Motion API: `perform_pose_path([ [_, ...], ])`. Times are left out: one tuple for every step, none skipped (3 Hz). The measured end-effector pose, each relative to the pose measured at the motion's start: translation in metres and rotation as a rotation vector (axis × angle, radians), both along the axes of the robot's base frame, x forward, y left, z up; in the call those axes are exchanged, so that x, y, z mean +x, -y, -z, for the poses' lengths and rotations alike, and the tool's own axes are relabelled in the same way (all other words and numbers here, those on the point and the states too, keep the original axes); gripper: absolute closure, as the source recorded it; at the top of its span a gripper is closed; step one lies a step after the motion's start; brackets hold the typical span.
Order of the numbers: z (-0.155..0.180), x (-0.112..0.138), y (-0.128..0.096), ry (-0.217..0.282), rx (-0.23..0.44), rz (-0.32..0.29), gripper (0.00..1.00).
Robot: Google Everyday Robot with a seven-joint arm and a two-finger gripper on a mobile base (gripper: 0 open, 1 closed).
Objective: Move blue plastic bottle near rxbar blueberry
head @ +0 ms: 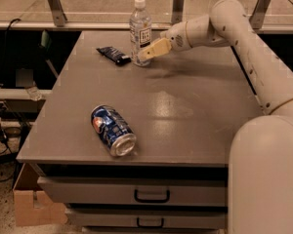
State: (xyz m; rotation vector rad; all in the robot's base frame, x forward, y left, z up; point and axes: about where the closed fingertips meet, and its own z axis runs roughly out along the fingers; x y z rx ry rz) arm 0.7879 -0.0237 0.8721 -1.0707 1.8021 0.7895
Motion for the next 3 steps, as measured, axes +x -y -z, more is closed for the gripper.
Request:
perform_pose_path([
  [-0.015,0.005,0.056,0.034,-0.011,0.086,0.0],
  [-0.065,-0.011,0.129,0.108,0.01,0.212,0.0],
  [-0.125,-0.045,0.173,0.177,0.053,0.288,0.0],
])
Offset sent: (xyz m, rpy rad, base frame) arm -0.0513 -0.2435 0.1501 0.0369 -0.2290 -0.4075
